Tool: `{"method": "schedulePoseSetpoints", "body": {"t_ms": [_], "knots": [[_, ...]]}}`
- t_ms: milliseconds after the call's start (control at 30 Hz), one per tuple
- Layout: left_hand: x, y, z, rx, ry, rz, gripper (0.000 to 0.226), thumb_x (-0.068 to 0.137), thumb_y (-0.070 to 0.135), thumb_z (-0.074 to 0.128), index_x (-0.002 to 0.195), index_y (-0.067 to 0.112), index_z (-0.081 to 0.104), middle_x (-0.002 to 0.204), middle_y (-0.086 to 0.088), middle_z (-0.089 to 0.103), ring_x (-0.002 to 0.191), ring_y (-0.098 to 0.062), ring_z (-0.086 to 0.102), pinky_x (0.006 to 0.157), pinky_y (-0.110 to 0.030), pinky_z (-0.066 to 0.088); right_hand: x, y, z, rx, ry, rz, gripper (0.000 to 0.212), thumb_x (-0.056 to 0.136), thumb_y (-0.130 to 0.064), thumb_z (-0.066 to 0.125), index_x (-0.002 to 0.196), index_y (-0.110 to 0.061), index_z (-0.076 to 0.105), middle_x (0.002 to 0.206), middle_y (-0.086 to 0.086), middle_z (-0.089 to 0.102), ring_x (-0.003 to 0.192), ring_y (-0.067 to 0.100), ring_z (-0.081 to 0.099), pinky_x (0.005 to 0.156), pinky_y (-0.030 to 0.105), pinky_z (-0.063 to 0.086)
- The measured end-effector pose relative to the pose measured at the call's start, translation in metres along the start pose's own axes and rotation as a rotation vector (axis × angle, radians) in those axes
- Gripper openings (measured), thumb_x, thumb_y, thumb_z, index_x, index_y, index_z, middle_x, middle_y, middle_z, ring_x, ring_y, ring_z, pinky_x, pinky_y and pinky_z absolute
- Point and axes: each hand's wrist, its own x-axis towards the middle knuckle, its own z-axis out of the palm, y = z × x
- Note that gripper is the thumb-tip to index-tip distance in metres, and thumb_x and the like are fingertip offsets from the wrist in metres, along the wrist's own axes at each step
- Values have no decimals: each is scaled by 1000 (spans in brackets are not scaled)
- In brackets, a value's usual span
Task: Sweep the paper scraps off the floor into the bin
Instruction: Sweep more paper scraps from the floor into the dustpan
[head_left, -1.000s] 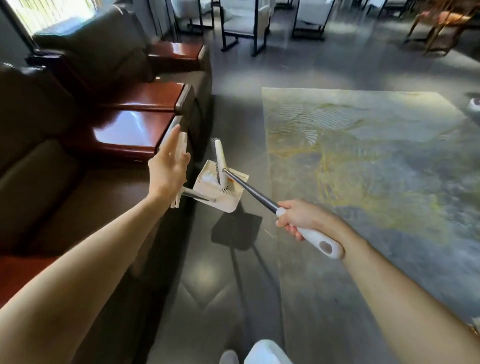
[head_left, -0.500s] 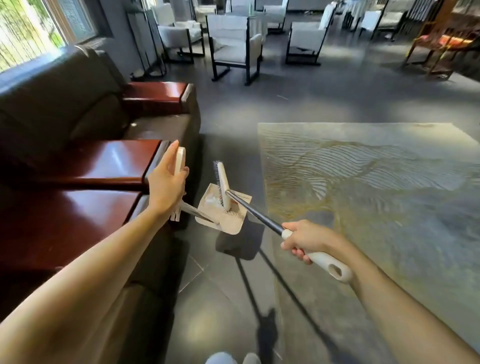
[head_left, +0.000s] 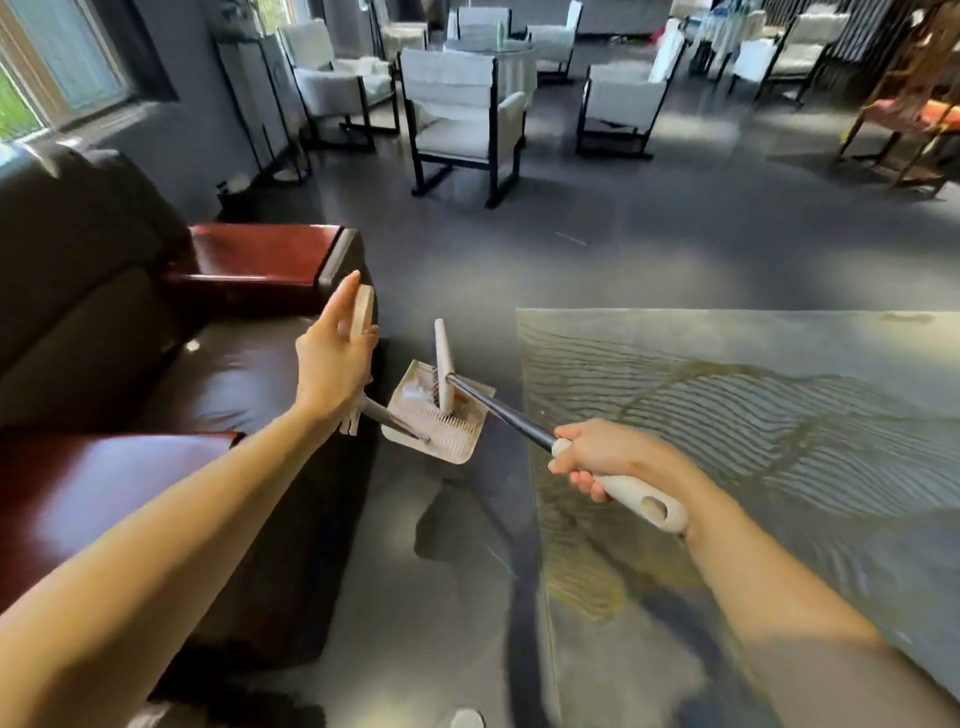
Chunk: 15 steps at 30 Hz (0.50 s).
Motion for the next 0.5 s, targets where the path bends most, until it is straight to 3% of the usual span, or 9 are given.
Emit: {"method": "schedulePoseSetpoints", "body": {"t_ms": [33,100,233,300,400,500], "knots": [[31,1,17,-22,-1,-18,49,97,15,54,141,34,42,92,23,58,71,-12,59,59,-25,57,26,-19,-17,17,7,-1,60,93,2,52,148,-12,30,56,4,40,36,6,35,33,14,29],[98,-4,52,-38,-12,-23,50,95,11,55,139,34,45,98,16,62,70,-10,57,74,-37,57,80,-55,-50,25,-3,0,65,93,2,51,150,-16,26,56,5,39,34,6,35,32,14,29],[232,-38,122,26,-13,-12,64,89,4,58,139,41,44,123,3,62,90,-31,65,86,-51,54,201,-122,-119,34,-11,-7,66,93,3,51,150,-16,25,58,6,40,32,6,35,32,13,30],[301,-57,161,27,15,-6,66,87,6,60,136,46,43,127,6,61,101,-33,65,88,-53,52,267,-154,-157,9,-33,-7,61,93,2,51,148,-14,30,59,6,40,33,6,35,32,14,30],[403,-70,217,19,66,-29,64,88,4,59,138,41,44,126,14,54,104,-31,64,86,-49,55,361,-212,-214,50,-48,13,58,94,2,50,146,-16,31,60,4,39,30,4,34,31,13,29],[491,-78,254,42,106,-64,66,87,6,61,137,45,43,130,8,58,107,-36,63,88,-49,54,439,-276,-262,41,-108,20,54,95,4,46,144,-10,31,61,3,35,31,3,32,32,12,26]]}}
